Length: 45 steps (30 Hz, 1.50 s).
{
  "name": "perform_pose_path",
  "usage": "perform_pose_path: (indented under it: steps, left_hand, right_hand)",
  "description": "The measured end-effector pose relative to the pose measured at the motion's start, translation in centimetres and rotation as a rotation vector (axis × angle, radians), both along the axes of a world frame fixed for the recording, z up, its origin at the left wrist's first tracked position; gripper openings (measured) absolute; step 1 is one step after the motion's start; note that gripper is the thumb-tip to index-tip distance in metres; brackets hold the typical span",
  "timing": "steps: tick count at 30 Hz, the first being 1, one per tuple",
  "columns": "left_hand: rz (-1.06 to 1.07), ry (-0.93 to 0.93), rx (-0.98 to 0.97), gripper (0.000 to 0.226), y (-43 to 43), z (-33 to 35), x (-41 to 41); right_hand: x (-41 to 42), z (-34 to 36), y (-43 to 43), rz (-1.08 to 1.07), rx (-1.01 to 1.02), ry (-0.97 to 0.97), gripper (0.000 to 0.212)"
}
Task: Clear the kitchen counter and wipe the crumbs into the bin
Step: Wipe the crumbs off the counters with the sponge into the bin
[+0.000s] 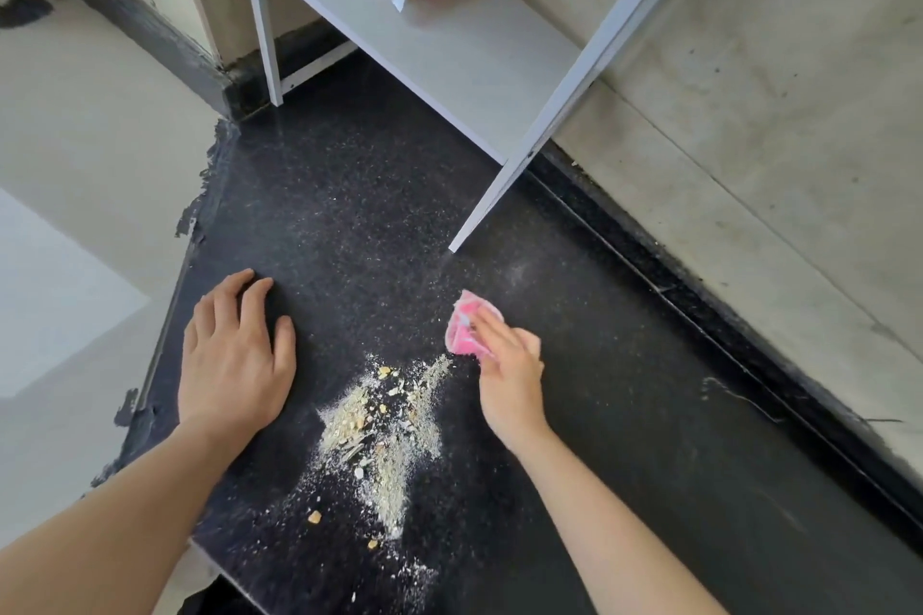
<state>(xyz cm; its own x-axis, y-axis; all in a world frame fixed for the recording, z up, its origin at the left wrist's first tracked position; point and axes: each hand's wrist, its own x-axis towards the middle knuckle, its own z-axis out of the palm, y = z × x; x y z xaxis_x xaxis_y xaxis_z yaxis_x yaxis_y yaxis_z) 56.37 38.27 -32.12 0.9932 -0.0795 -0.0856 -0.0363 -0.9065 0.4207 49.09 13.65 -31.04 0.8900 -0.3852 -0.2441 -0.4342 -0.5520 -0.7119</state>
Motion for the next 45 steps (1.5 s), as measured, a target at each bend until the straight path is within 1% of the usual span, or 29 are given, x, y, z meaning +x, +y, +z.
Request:
perform_pose_path:
  steps: [2, 4, 5, 7, 9, 11, 13, 15, 17, 18, 19, 20, 21, 22, 24, 26, 27, 29, 30, 31, 32, 33, 34, 36, 38, 39, 40, 43, 45]
  left_hand:
    - [0.0, -0.003, -0.009, 0.041, 0.0, 0.0, 0.0]
    - [0.001, -0.012, -0.019, 0.04, 0.1, 0.1, 0.0]
    - [0.002, -0.014, -0.021, 0.04, 0.1, 0.1, 0.0]
    - [0.0, -0.017, -0.023, 0.04, 0.1, 0.0, -0.1]
    - [0.0, -0.02, -0.024, 0.04, 0.1, 0.0, 0.0]
    - [-0.002, -0.025, -0.023, 0.04, 0.1, -0.2, 0.0]
    - [-0.002, -0.026, -0.02, 0.04, 0.2, -0.2, -0.1]
    - [-0.002, -0.021, -0.021, 0.04, 0.2, -0.2, -0.1]
    - [-0.009, -0.013, -0.015, 0.041, 0.1, -0.1, -0.1]
    - [-0.011, -0.008, -0.015, 0.041, 0.1, 0.1, -0.2]
    - [-0.01, -0.003, -0.015, 0.041, 0.2, 0.2, -0.2]
    - [-0.011, 0.002, -0.013, 0.041, 0.2, 0.3, -0.2]
    - [-0.012, 0.006, -0.011, 0.042, 0.1, 0.4, -0.2]
    - [-0.015, 0.008, -0.007, 0.042, 0.1, 0.5, -0.3]
    - [-0.013, 0.015, -0.004, 0.042, 0.2, 0.6, -0.2]
    - [-0.018, 0.02, 0.001, 0.042, 0.2, 0.6, -0.1]
    - [-0.021, 0.019, 0.003, 0.043, 0.3, 0.5, -0.1]
    - [-0.026, 0.011, 0.002, 0.043, 0.3, 0.5, -0.1]
    - [-0.019, 0.01, 0.002, 0.044, 0.4, 0.4, 0.0]
    - [-0.02, 0.009, 0.003, 0.044, 0.4, 0.4, 0.0]
    - [-0.025, 0.008, 0.004, 0.044, 0.4, 0.4, 0.0]
    - [-0.03, 0.007, 0.003, 0.044, 0.4, 0.4, -0.1]
    - [-0.034, 0.005, 0.004, 0.044, 0.4, 0.4, 0.0]
    - [-0.037, 0.009, 0.006, 0.048, 0.5, 0.6, 0.0]
    - [-0.042, 0.013, 0.007, 0.051, 0.5, 0.8, 0.0]
    - [-0.044, 0.014, 0.005, 0.051, 0.5, 0.9, 0.0]
    - [-0.045, 0.015, 0.004, 0.051, 0.5, 0.9, 0.0]
    - [-0.039, 0.011, -0.007, 0.05, 0.5, 0.9, 0.1]
    - [-0.032, 0.007, -0.003, 0.049, 0.6, 0.7, 0.1]
  right_hand:
    - [-0.6, 1.6, 0.8, 0.107, 0.318, -0.04, 0.038]
    - [-0.6, 3.5, -0.7, 0.053, 0.431, -0.094, 0.024]
    - [-0.6, 4.4, -2.0, -0.039, 0.437, -0.11, 0.019]
    - [-0.9, 4.9, -5.6, -0.305, 0.323, -0.083, 0.013]
    - [-1.5, 4.4, -8.7, -0.573, 0.225, 0.004, 0.029]
    - [-1.8, 3.2, -9.2, -0.637, 0.097, 0.127, 0.032]
    - [-1.7, 2.0, -6.2, -0.549, -0.084, 0.156, 0.038]
    - [-2.2, 1.2, -1.7, -0.293, -0.26, 0.116, 0.052]
    - [-2.9, 0.7, 2.7, -0.095, -0.266, 0.076, 0.056]
    - [-3.2, 0.9, 4.2, -0.022, -0.208, 0.073, 0.054]
    - [-3.3, 1.1, 5.2, 0.027, -0.082, 0.08, 0.051]
    - [-3.2, 1.7, 5.8, 0.06, 0.099, 0.082, 0.045]
    - [-3.0, 2.5, 5.9, 0.114, 0.262, 0.055, 0.038]
    - [-2.6, 3.4, 5.7, 0.177, 0.336, -0.013, 0.031]
    - [-0.9, 4.7, 4.0, 0.19, 0.2, -0.132, 0.021]
    - [1.7, 5.3, 1.5, 0.055, 0.055, -0.148, 0.012]
    - [3.3, 4.9, 0.3, -0.012, -0.02, -0.116, 0.011]
    - [5.7, 3.5, -1.6, -0.14, -0.098, 0.009, 0.02]
    - [6.6, 2.7, -1.5, -0.183, -0.094, 0.085, 0.029]
    - [6.9, 2.2, -0.9, -0.169, -0.167, 0.144, 0.041]
    - [6.6, 1.7, 0.2, -0.106, -0.268, 0.15, 0.052]
    - [5.9, 1.3, 1.6, -0.011, -0.327, 0.102, 0.059]
    - [4.8, 1.0, 3.2, 0.056, -0.294, 0.052, 0.061]
    - [2.9, 1.1, 5.7, 0.167, -0.135, 0.018, 0.056]
    - [3.5, 2.2, 6.7, 0.185, 0.088, 0.001, 0.043]
    - [4.8, 3.0, 6.9, 0.169, 0.141, -0.016, 0.037]
    - [6.6, 3.8, 7.1, 0.162, 0.081, -0.031, 0.036]
    - [13.2, 5.3, 7.3, 0.185, -0.293, -0.147, 0.04]
    - [18.0, 5.1, 7.0, 0.224, -0.538, -0.144, 0.047]
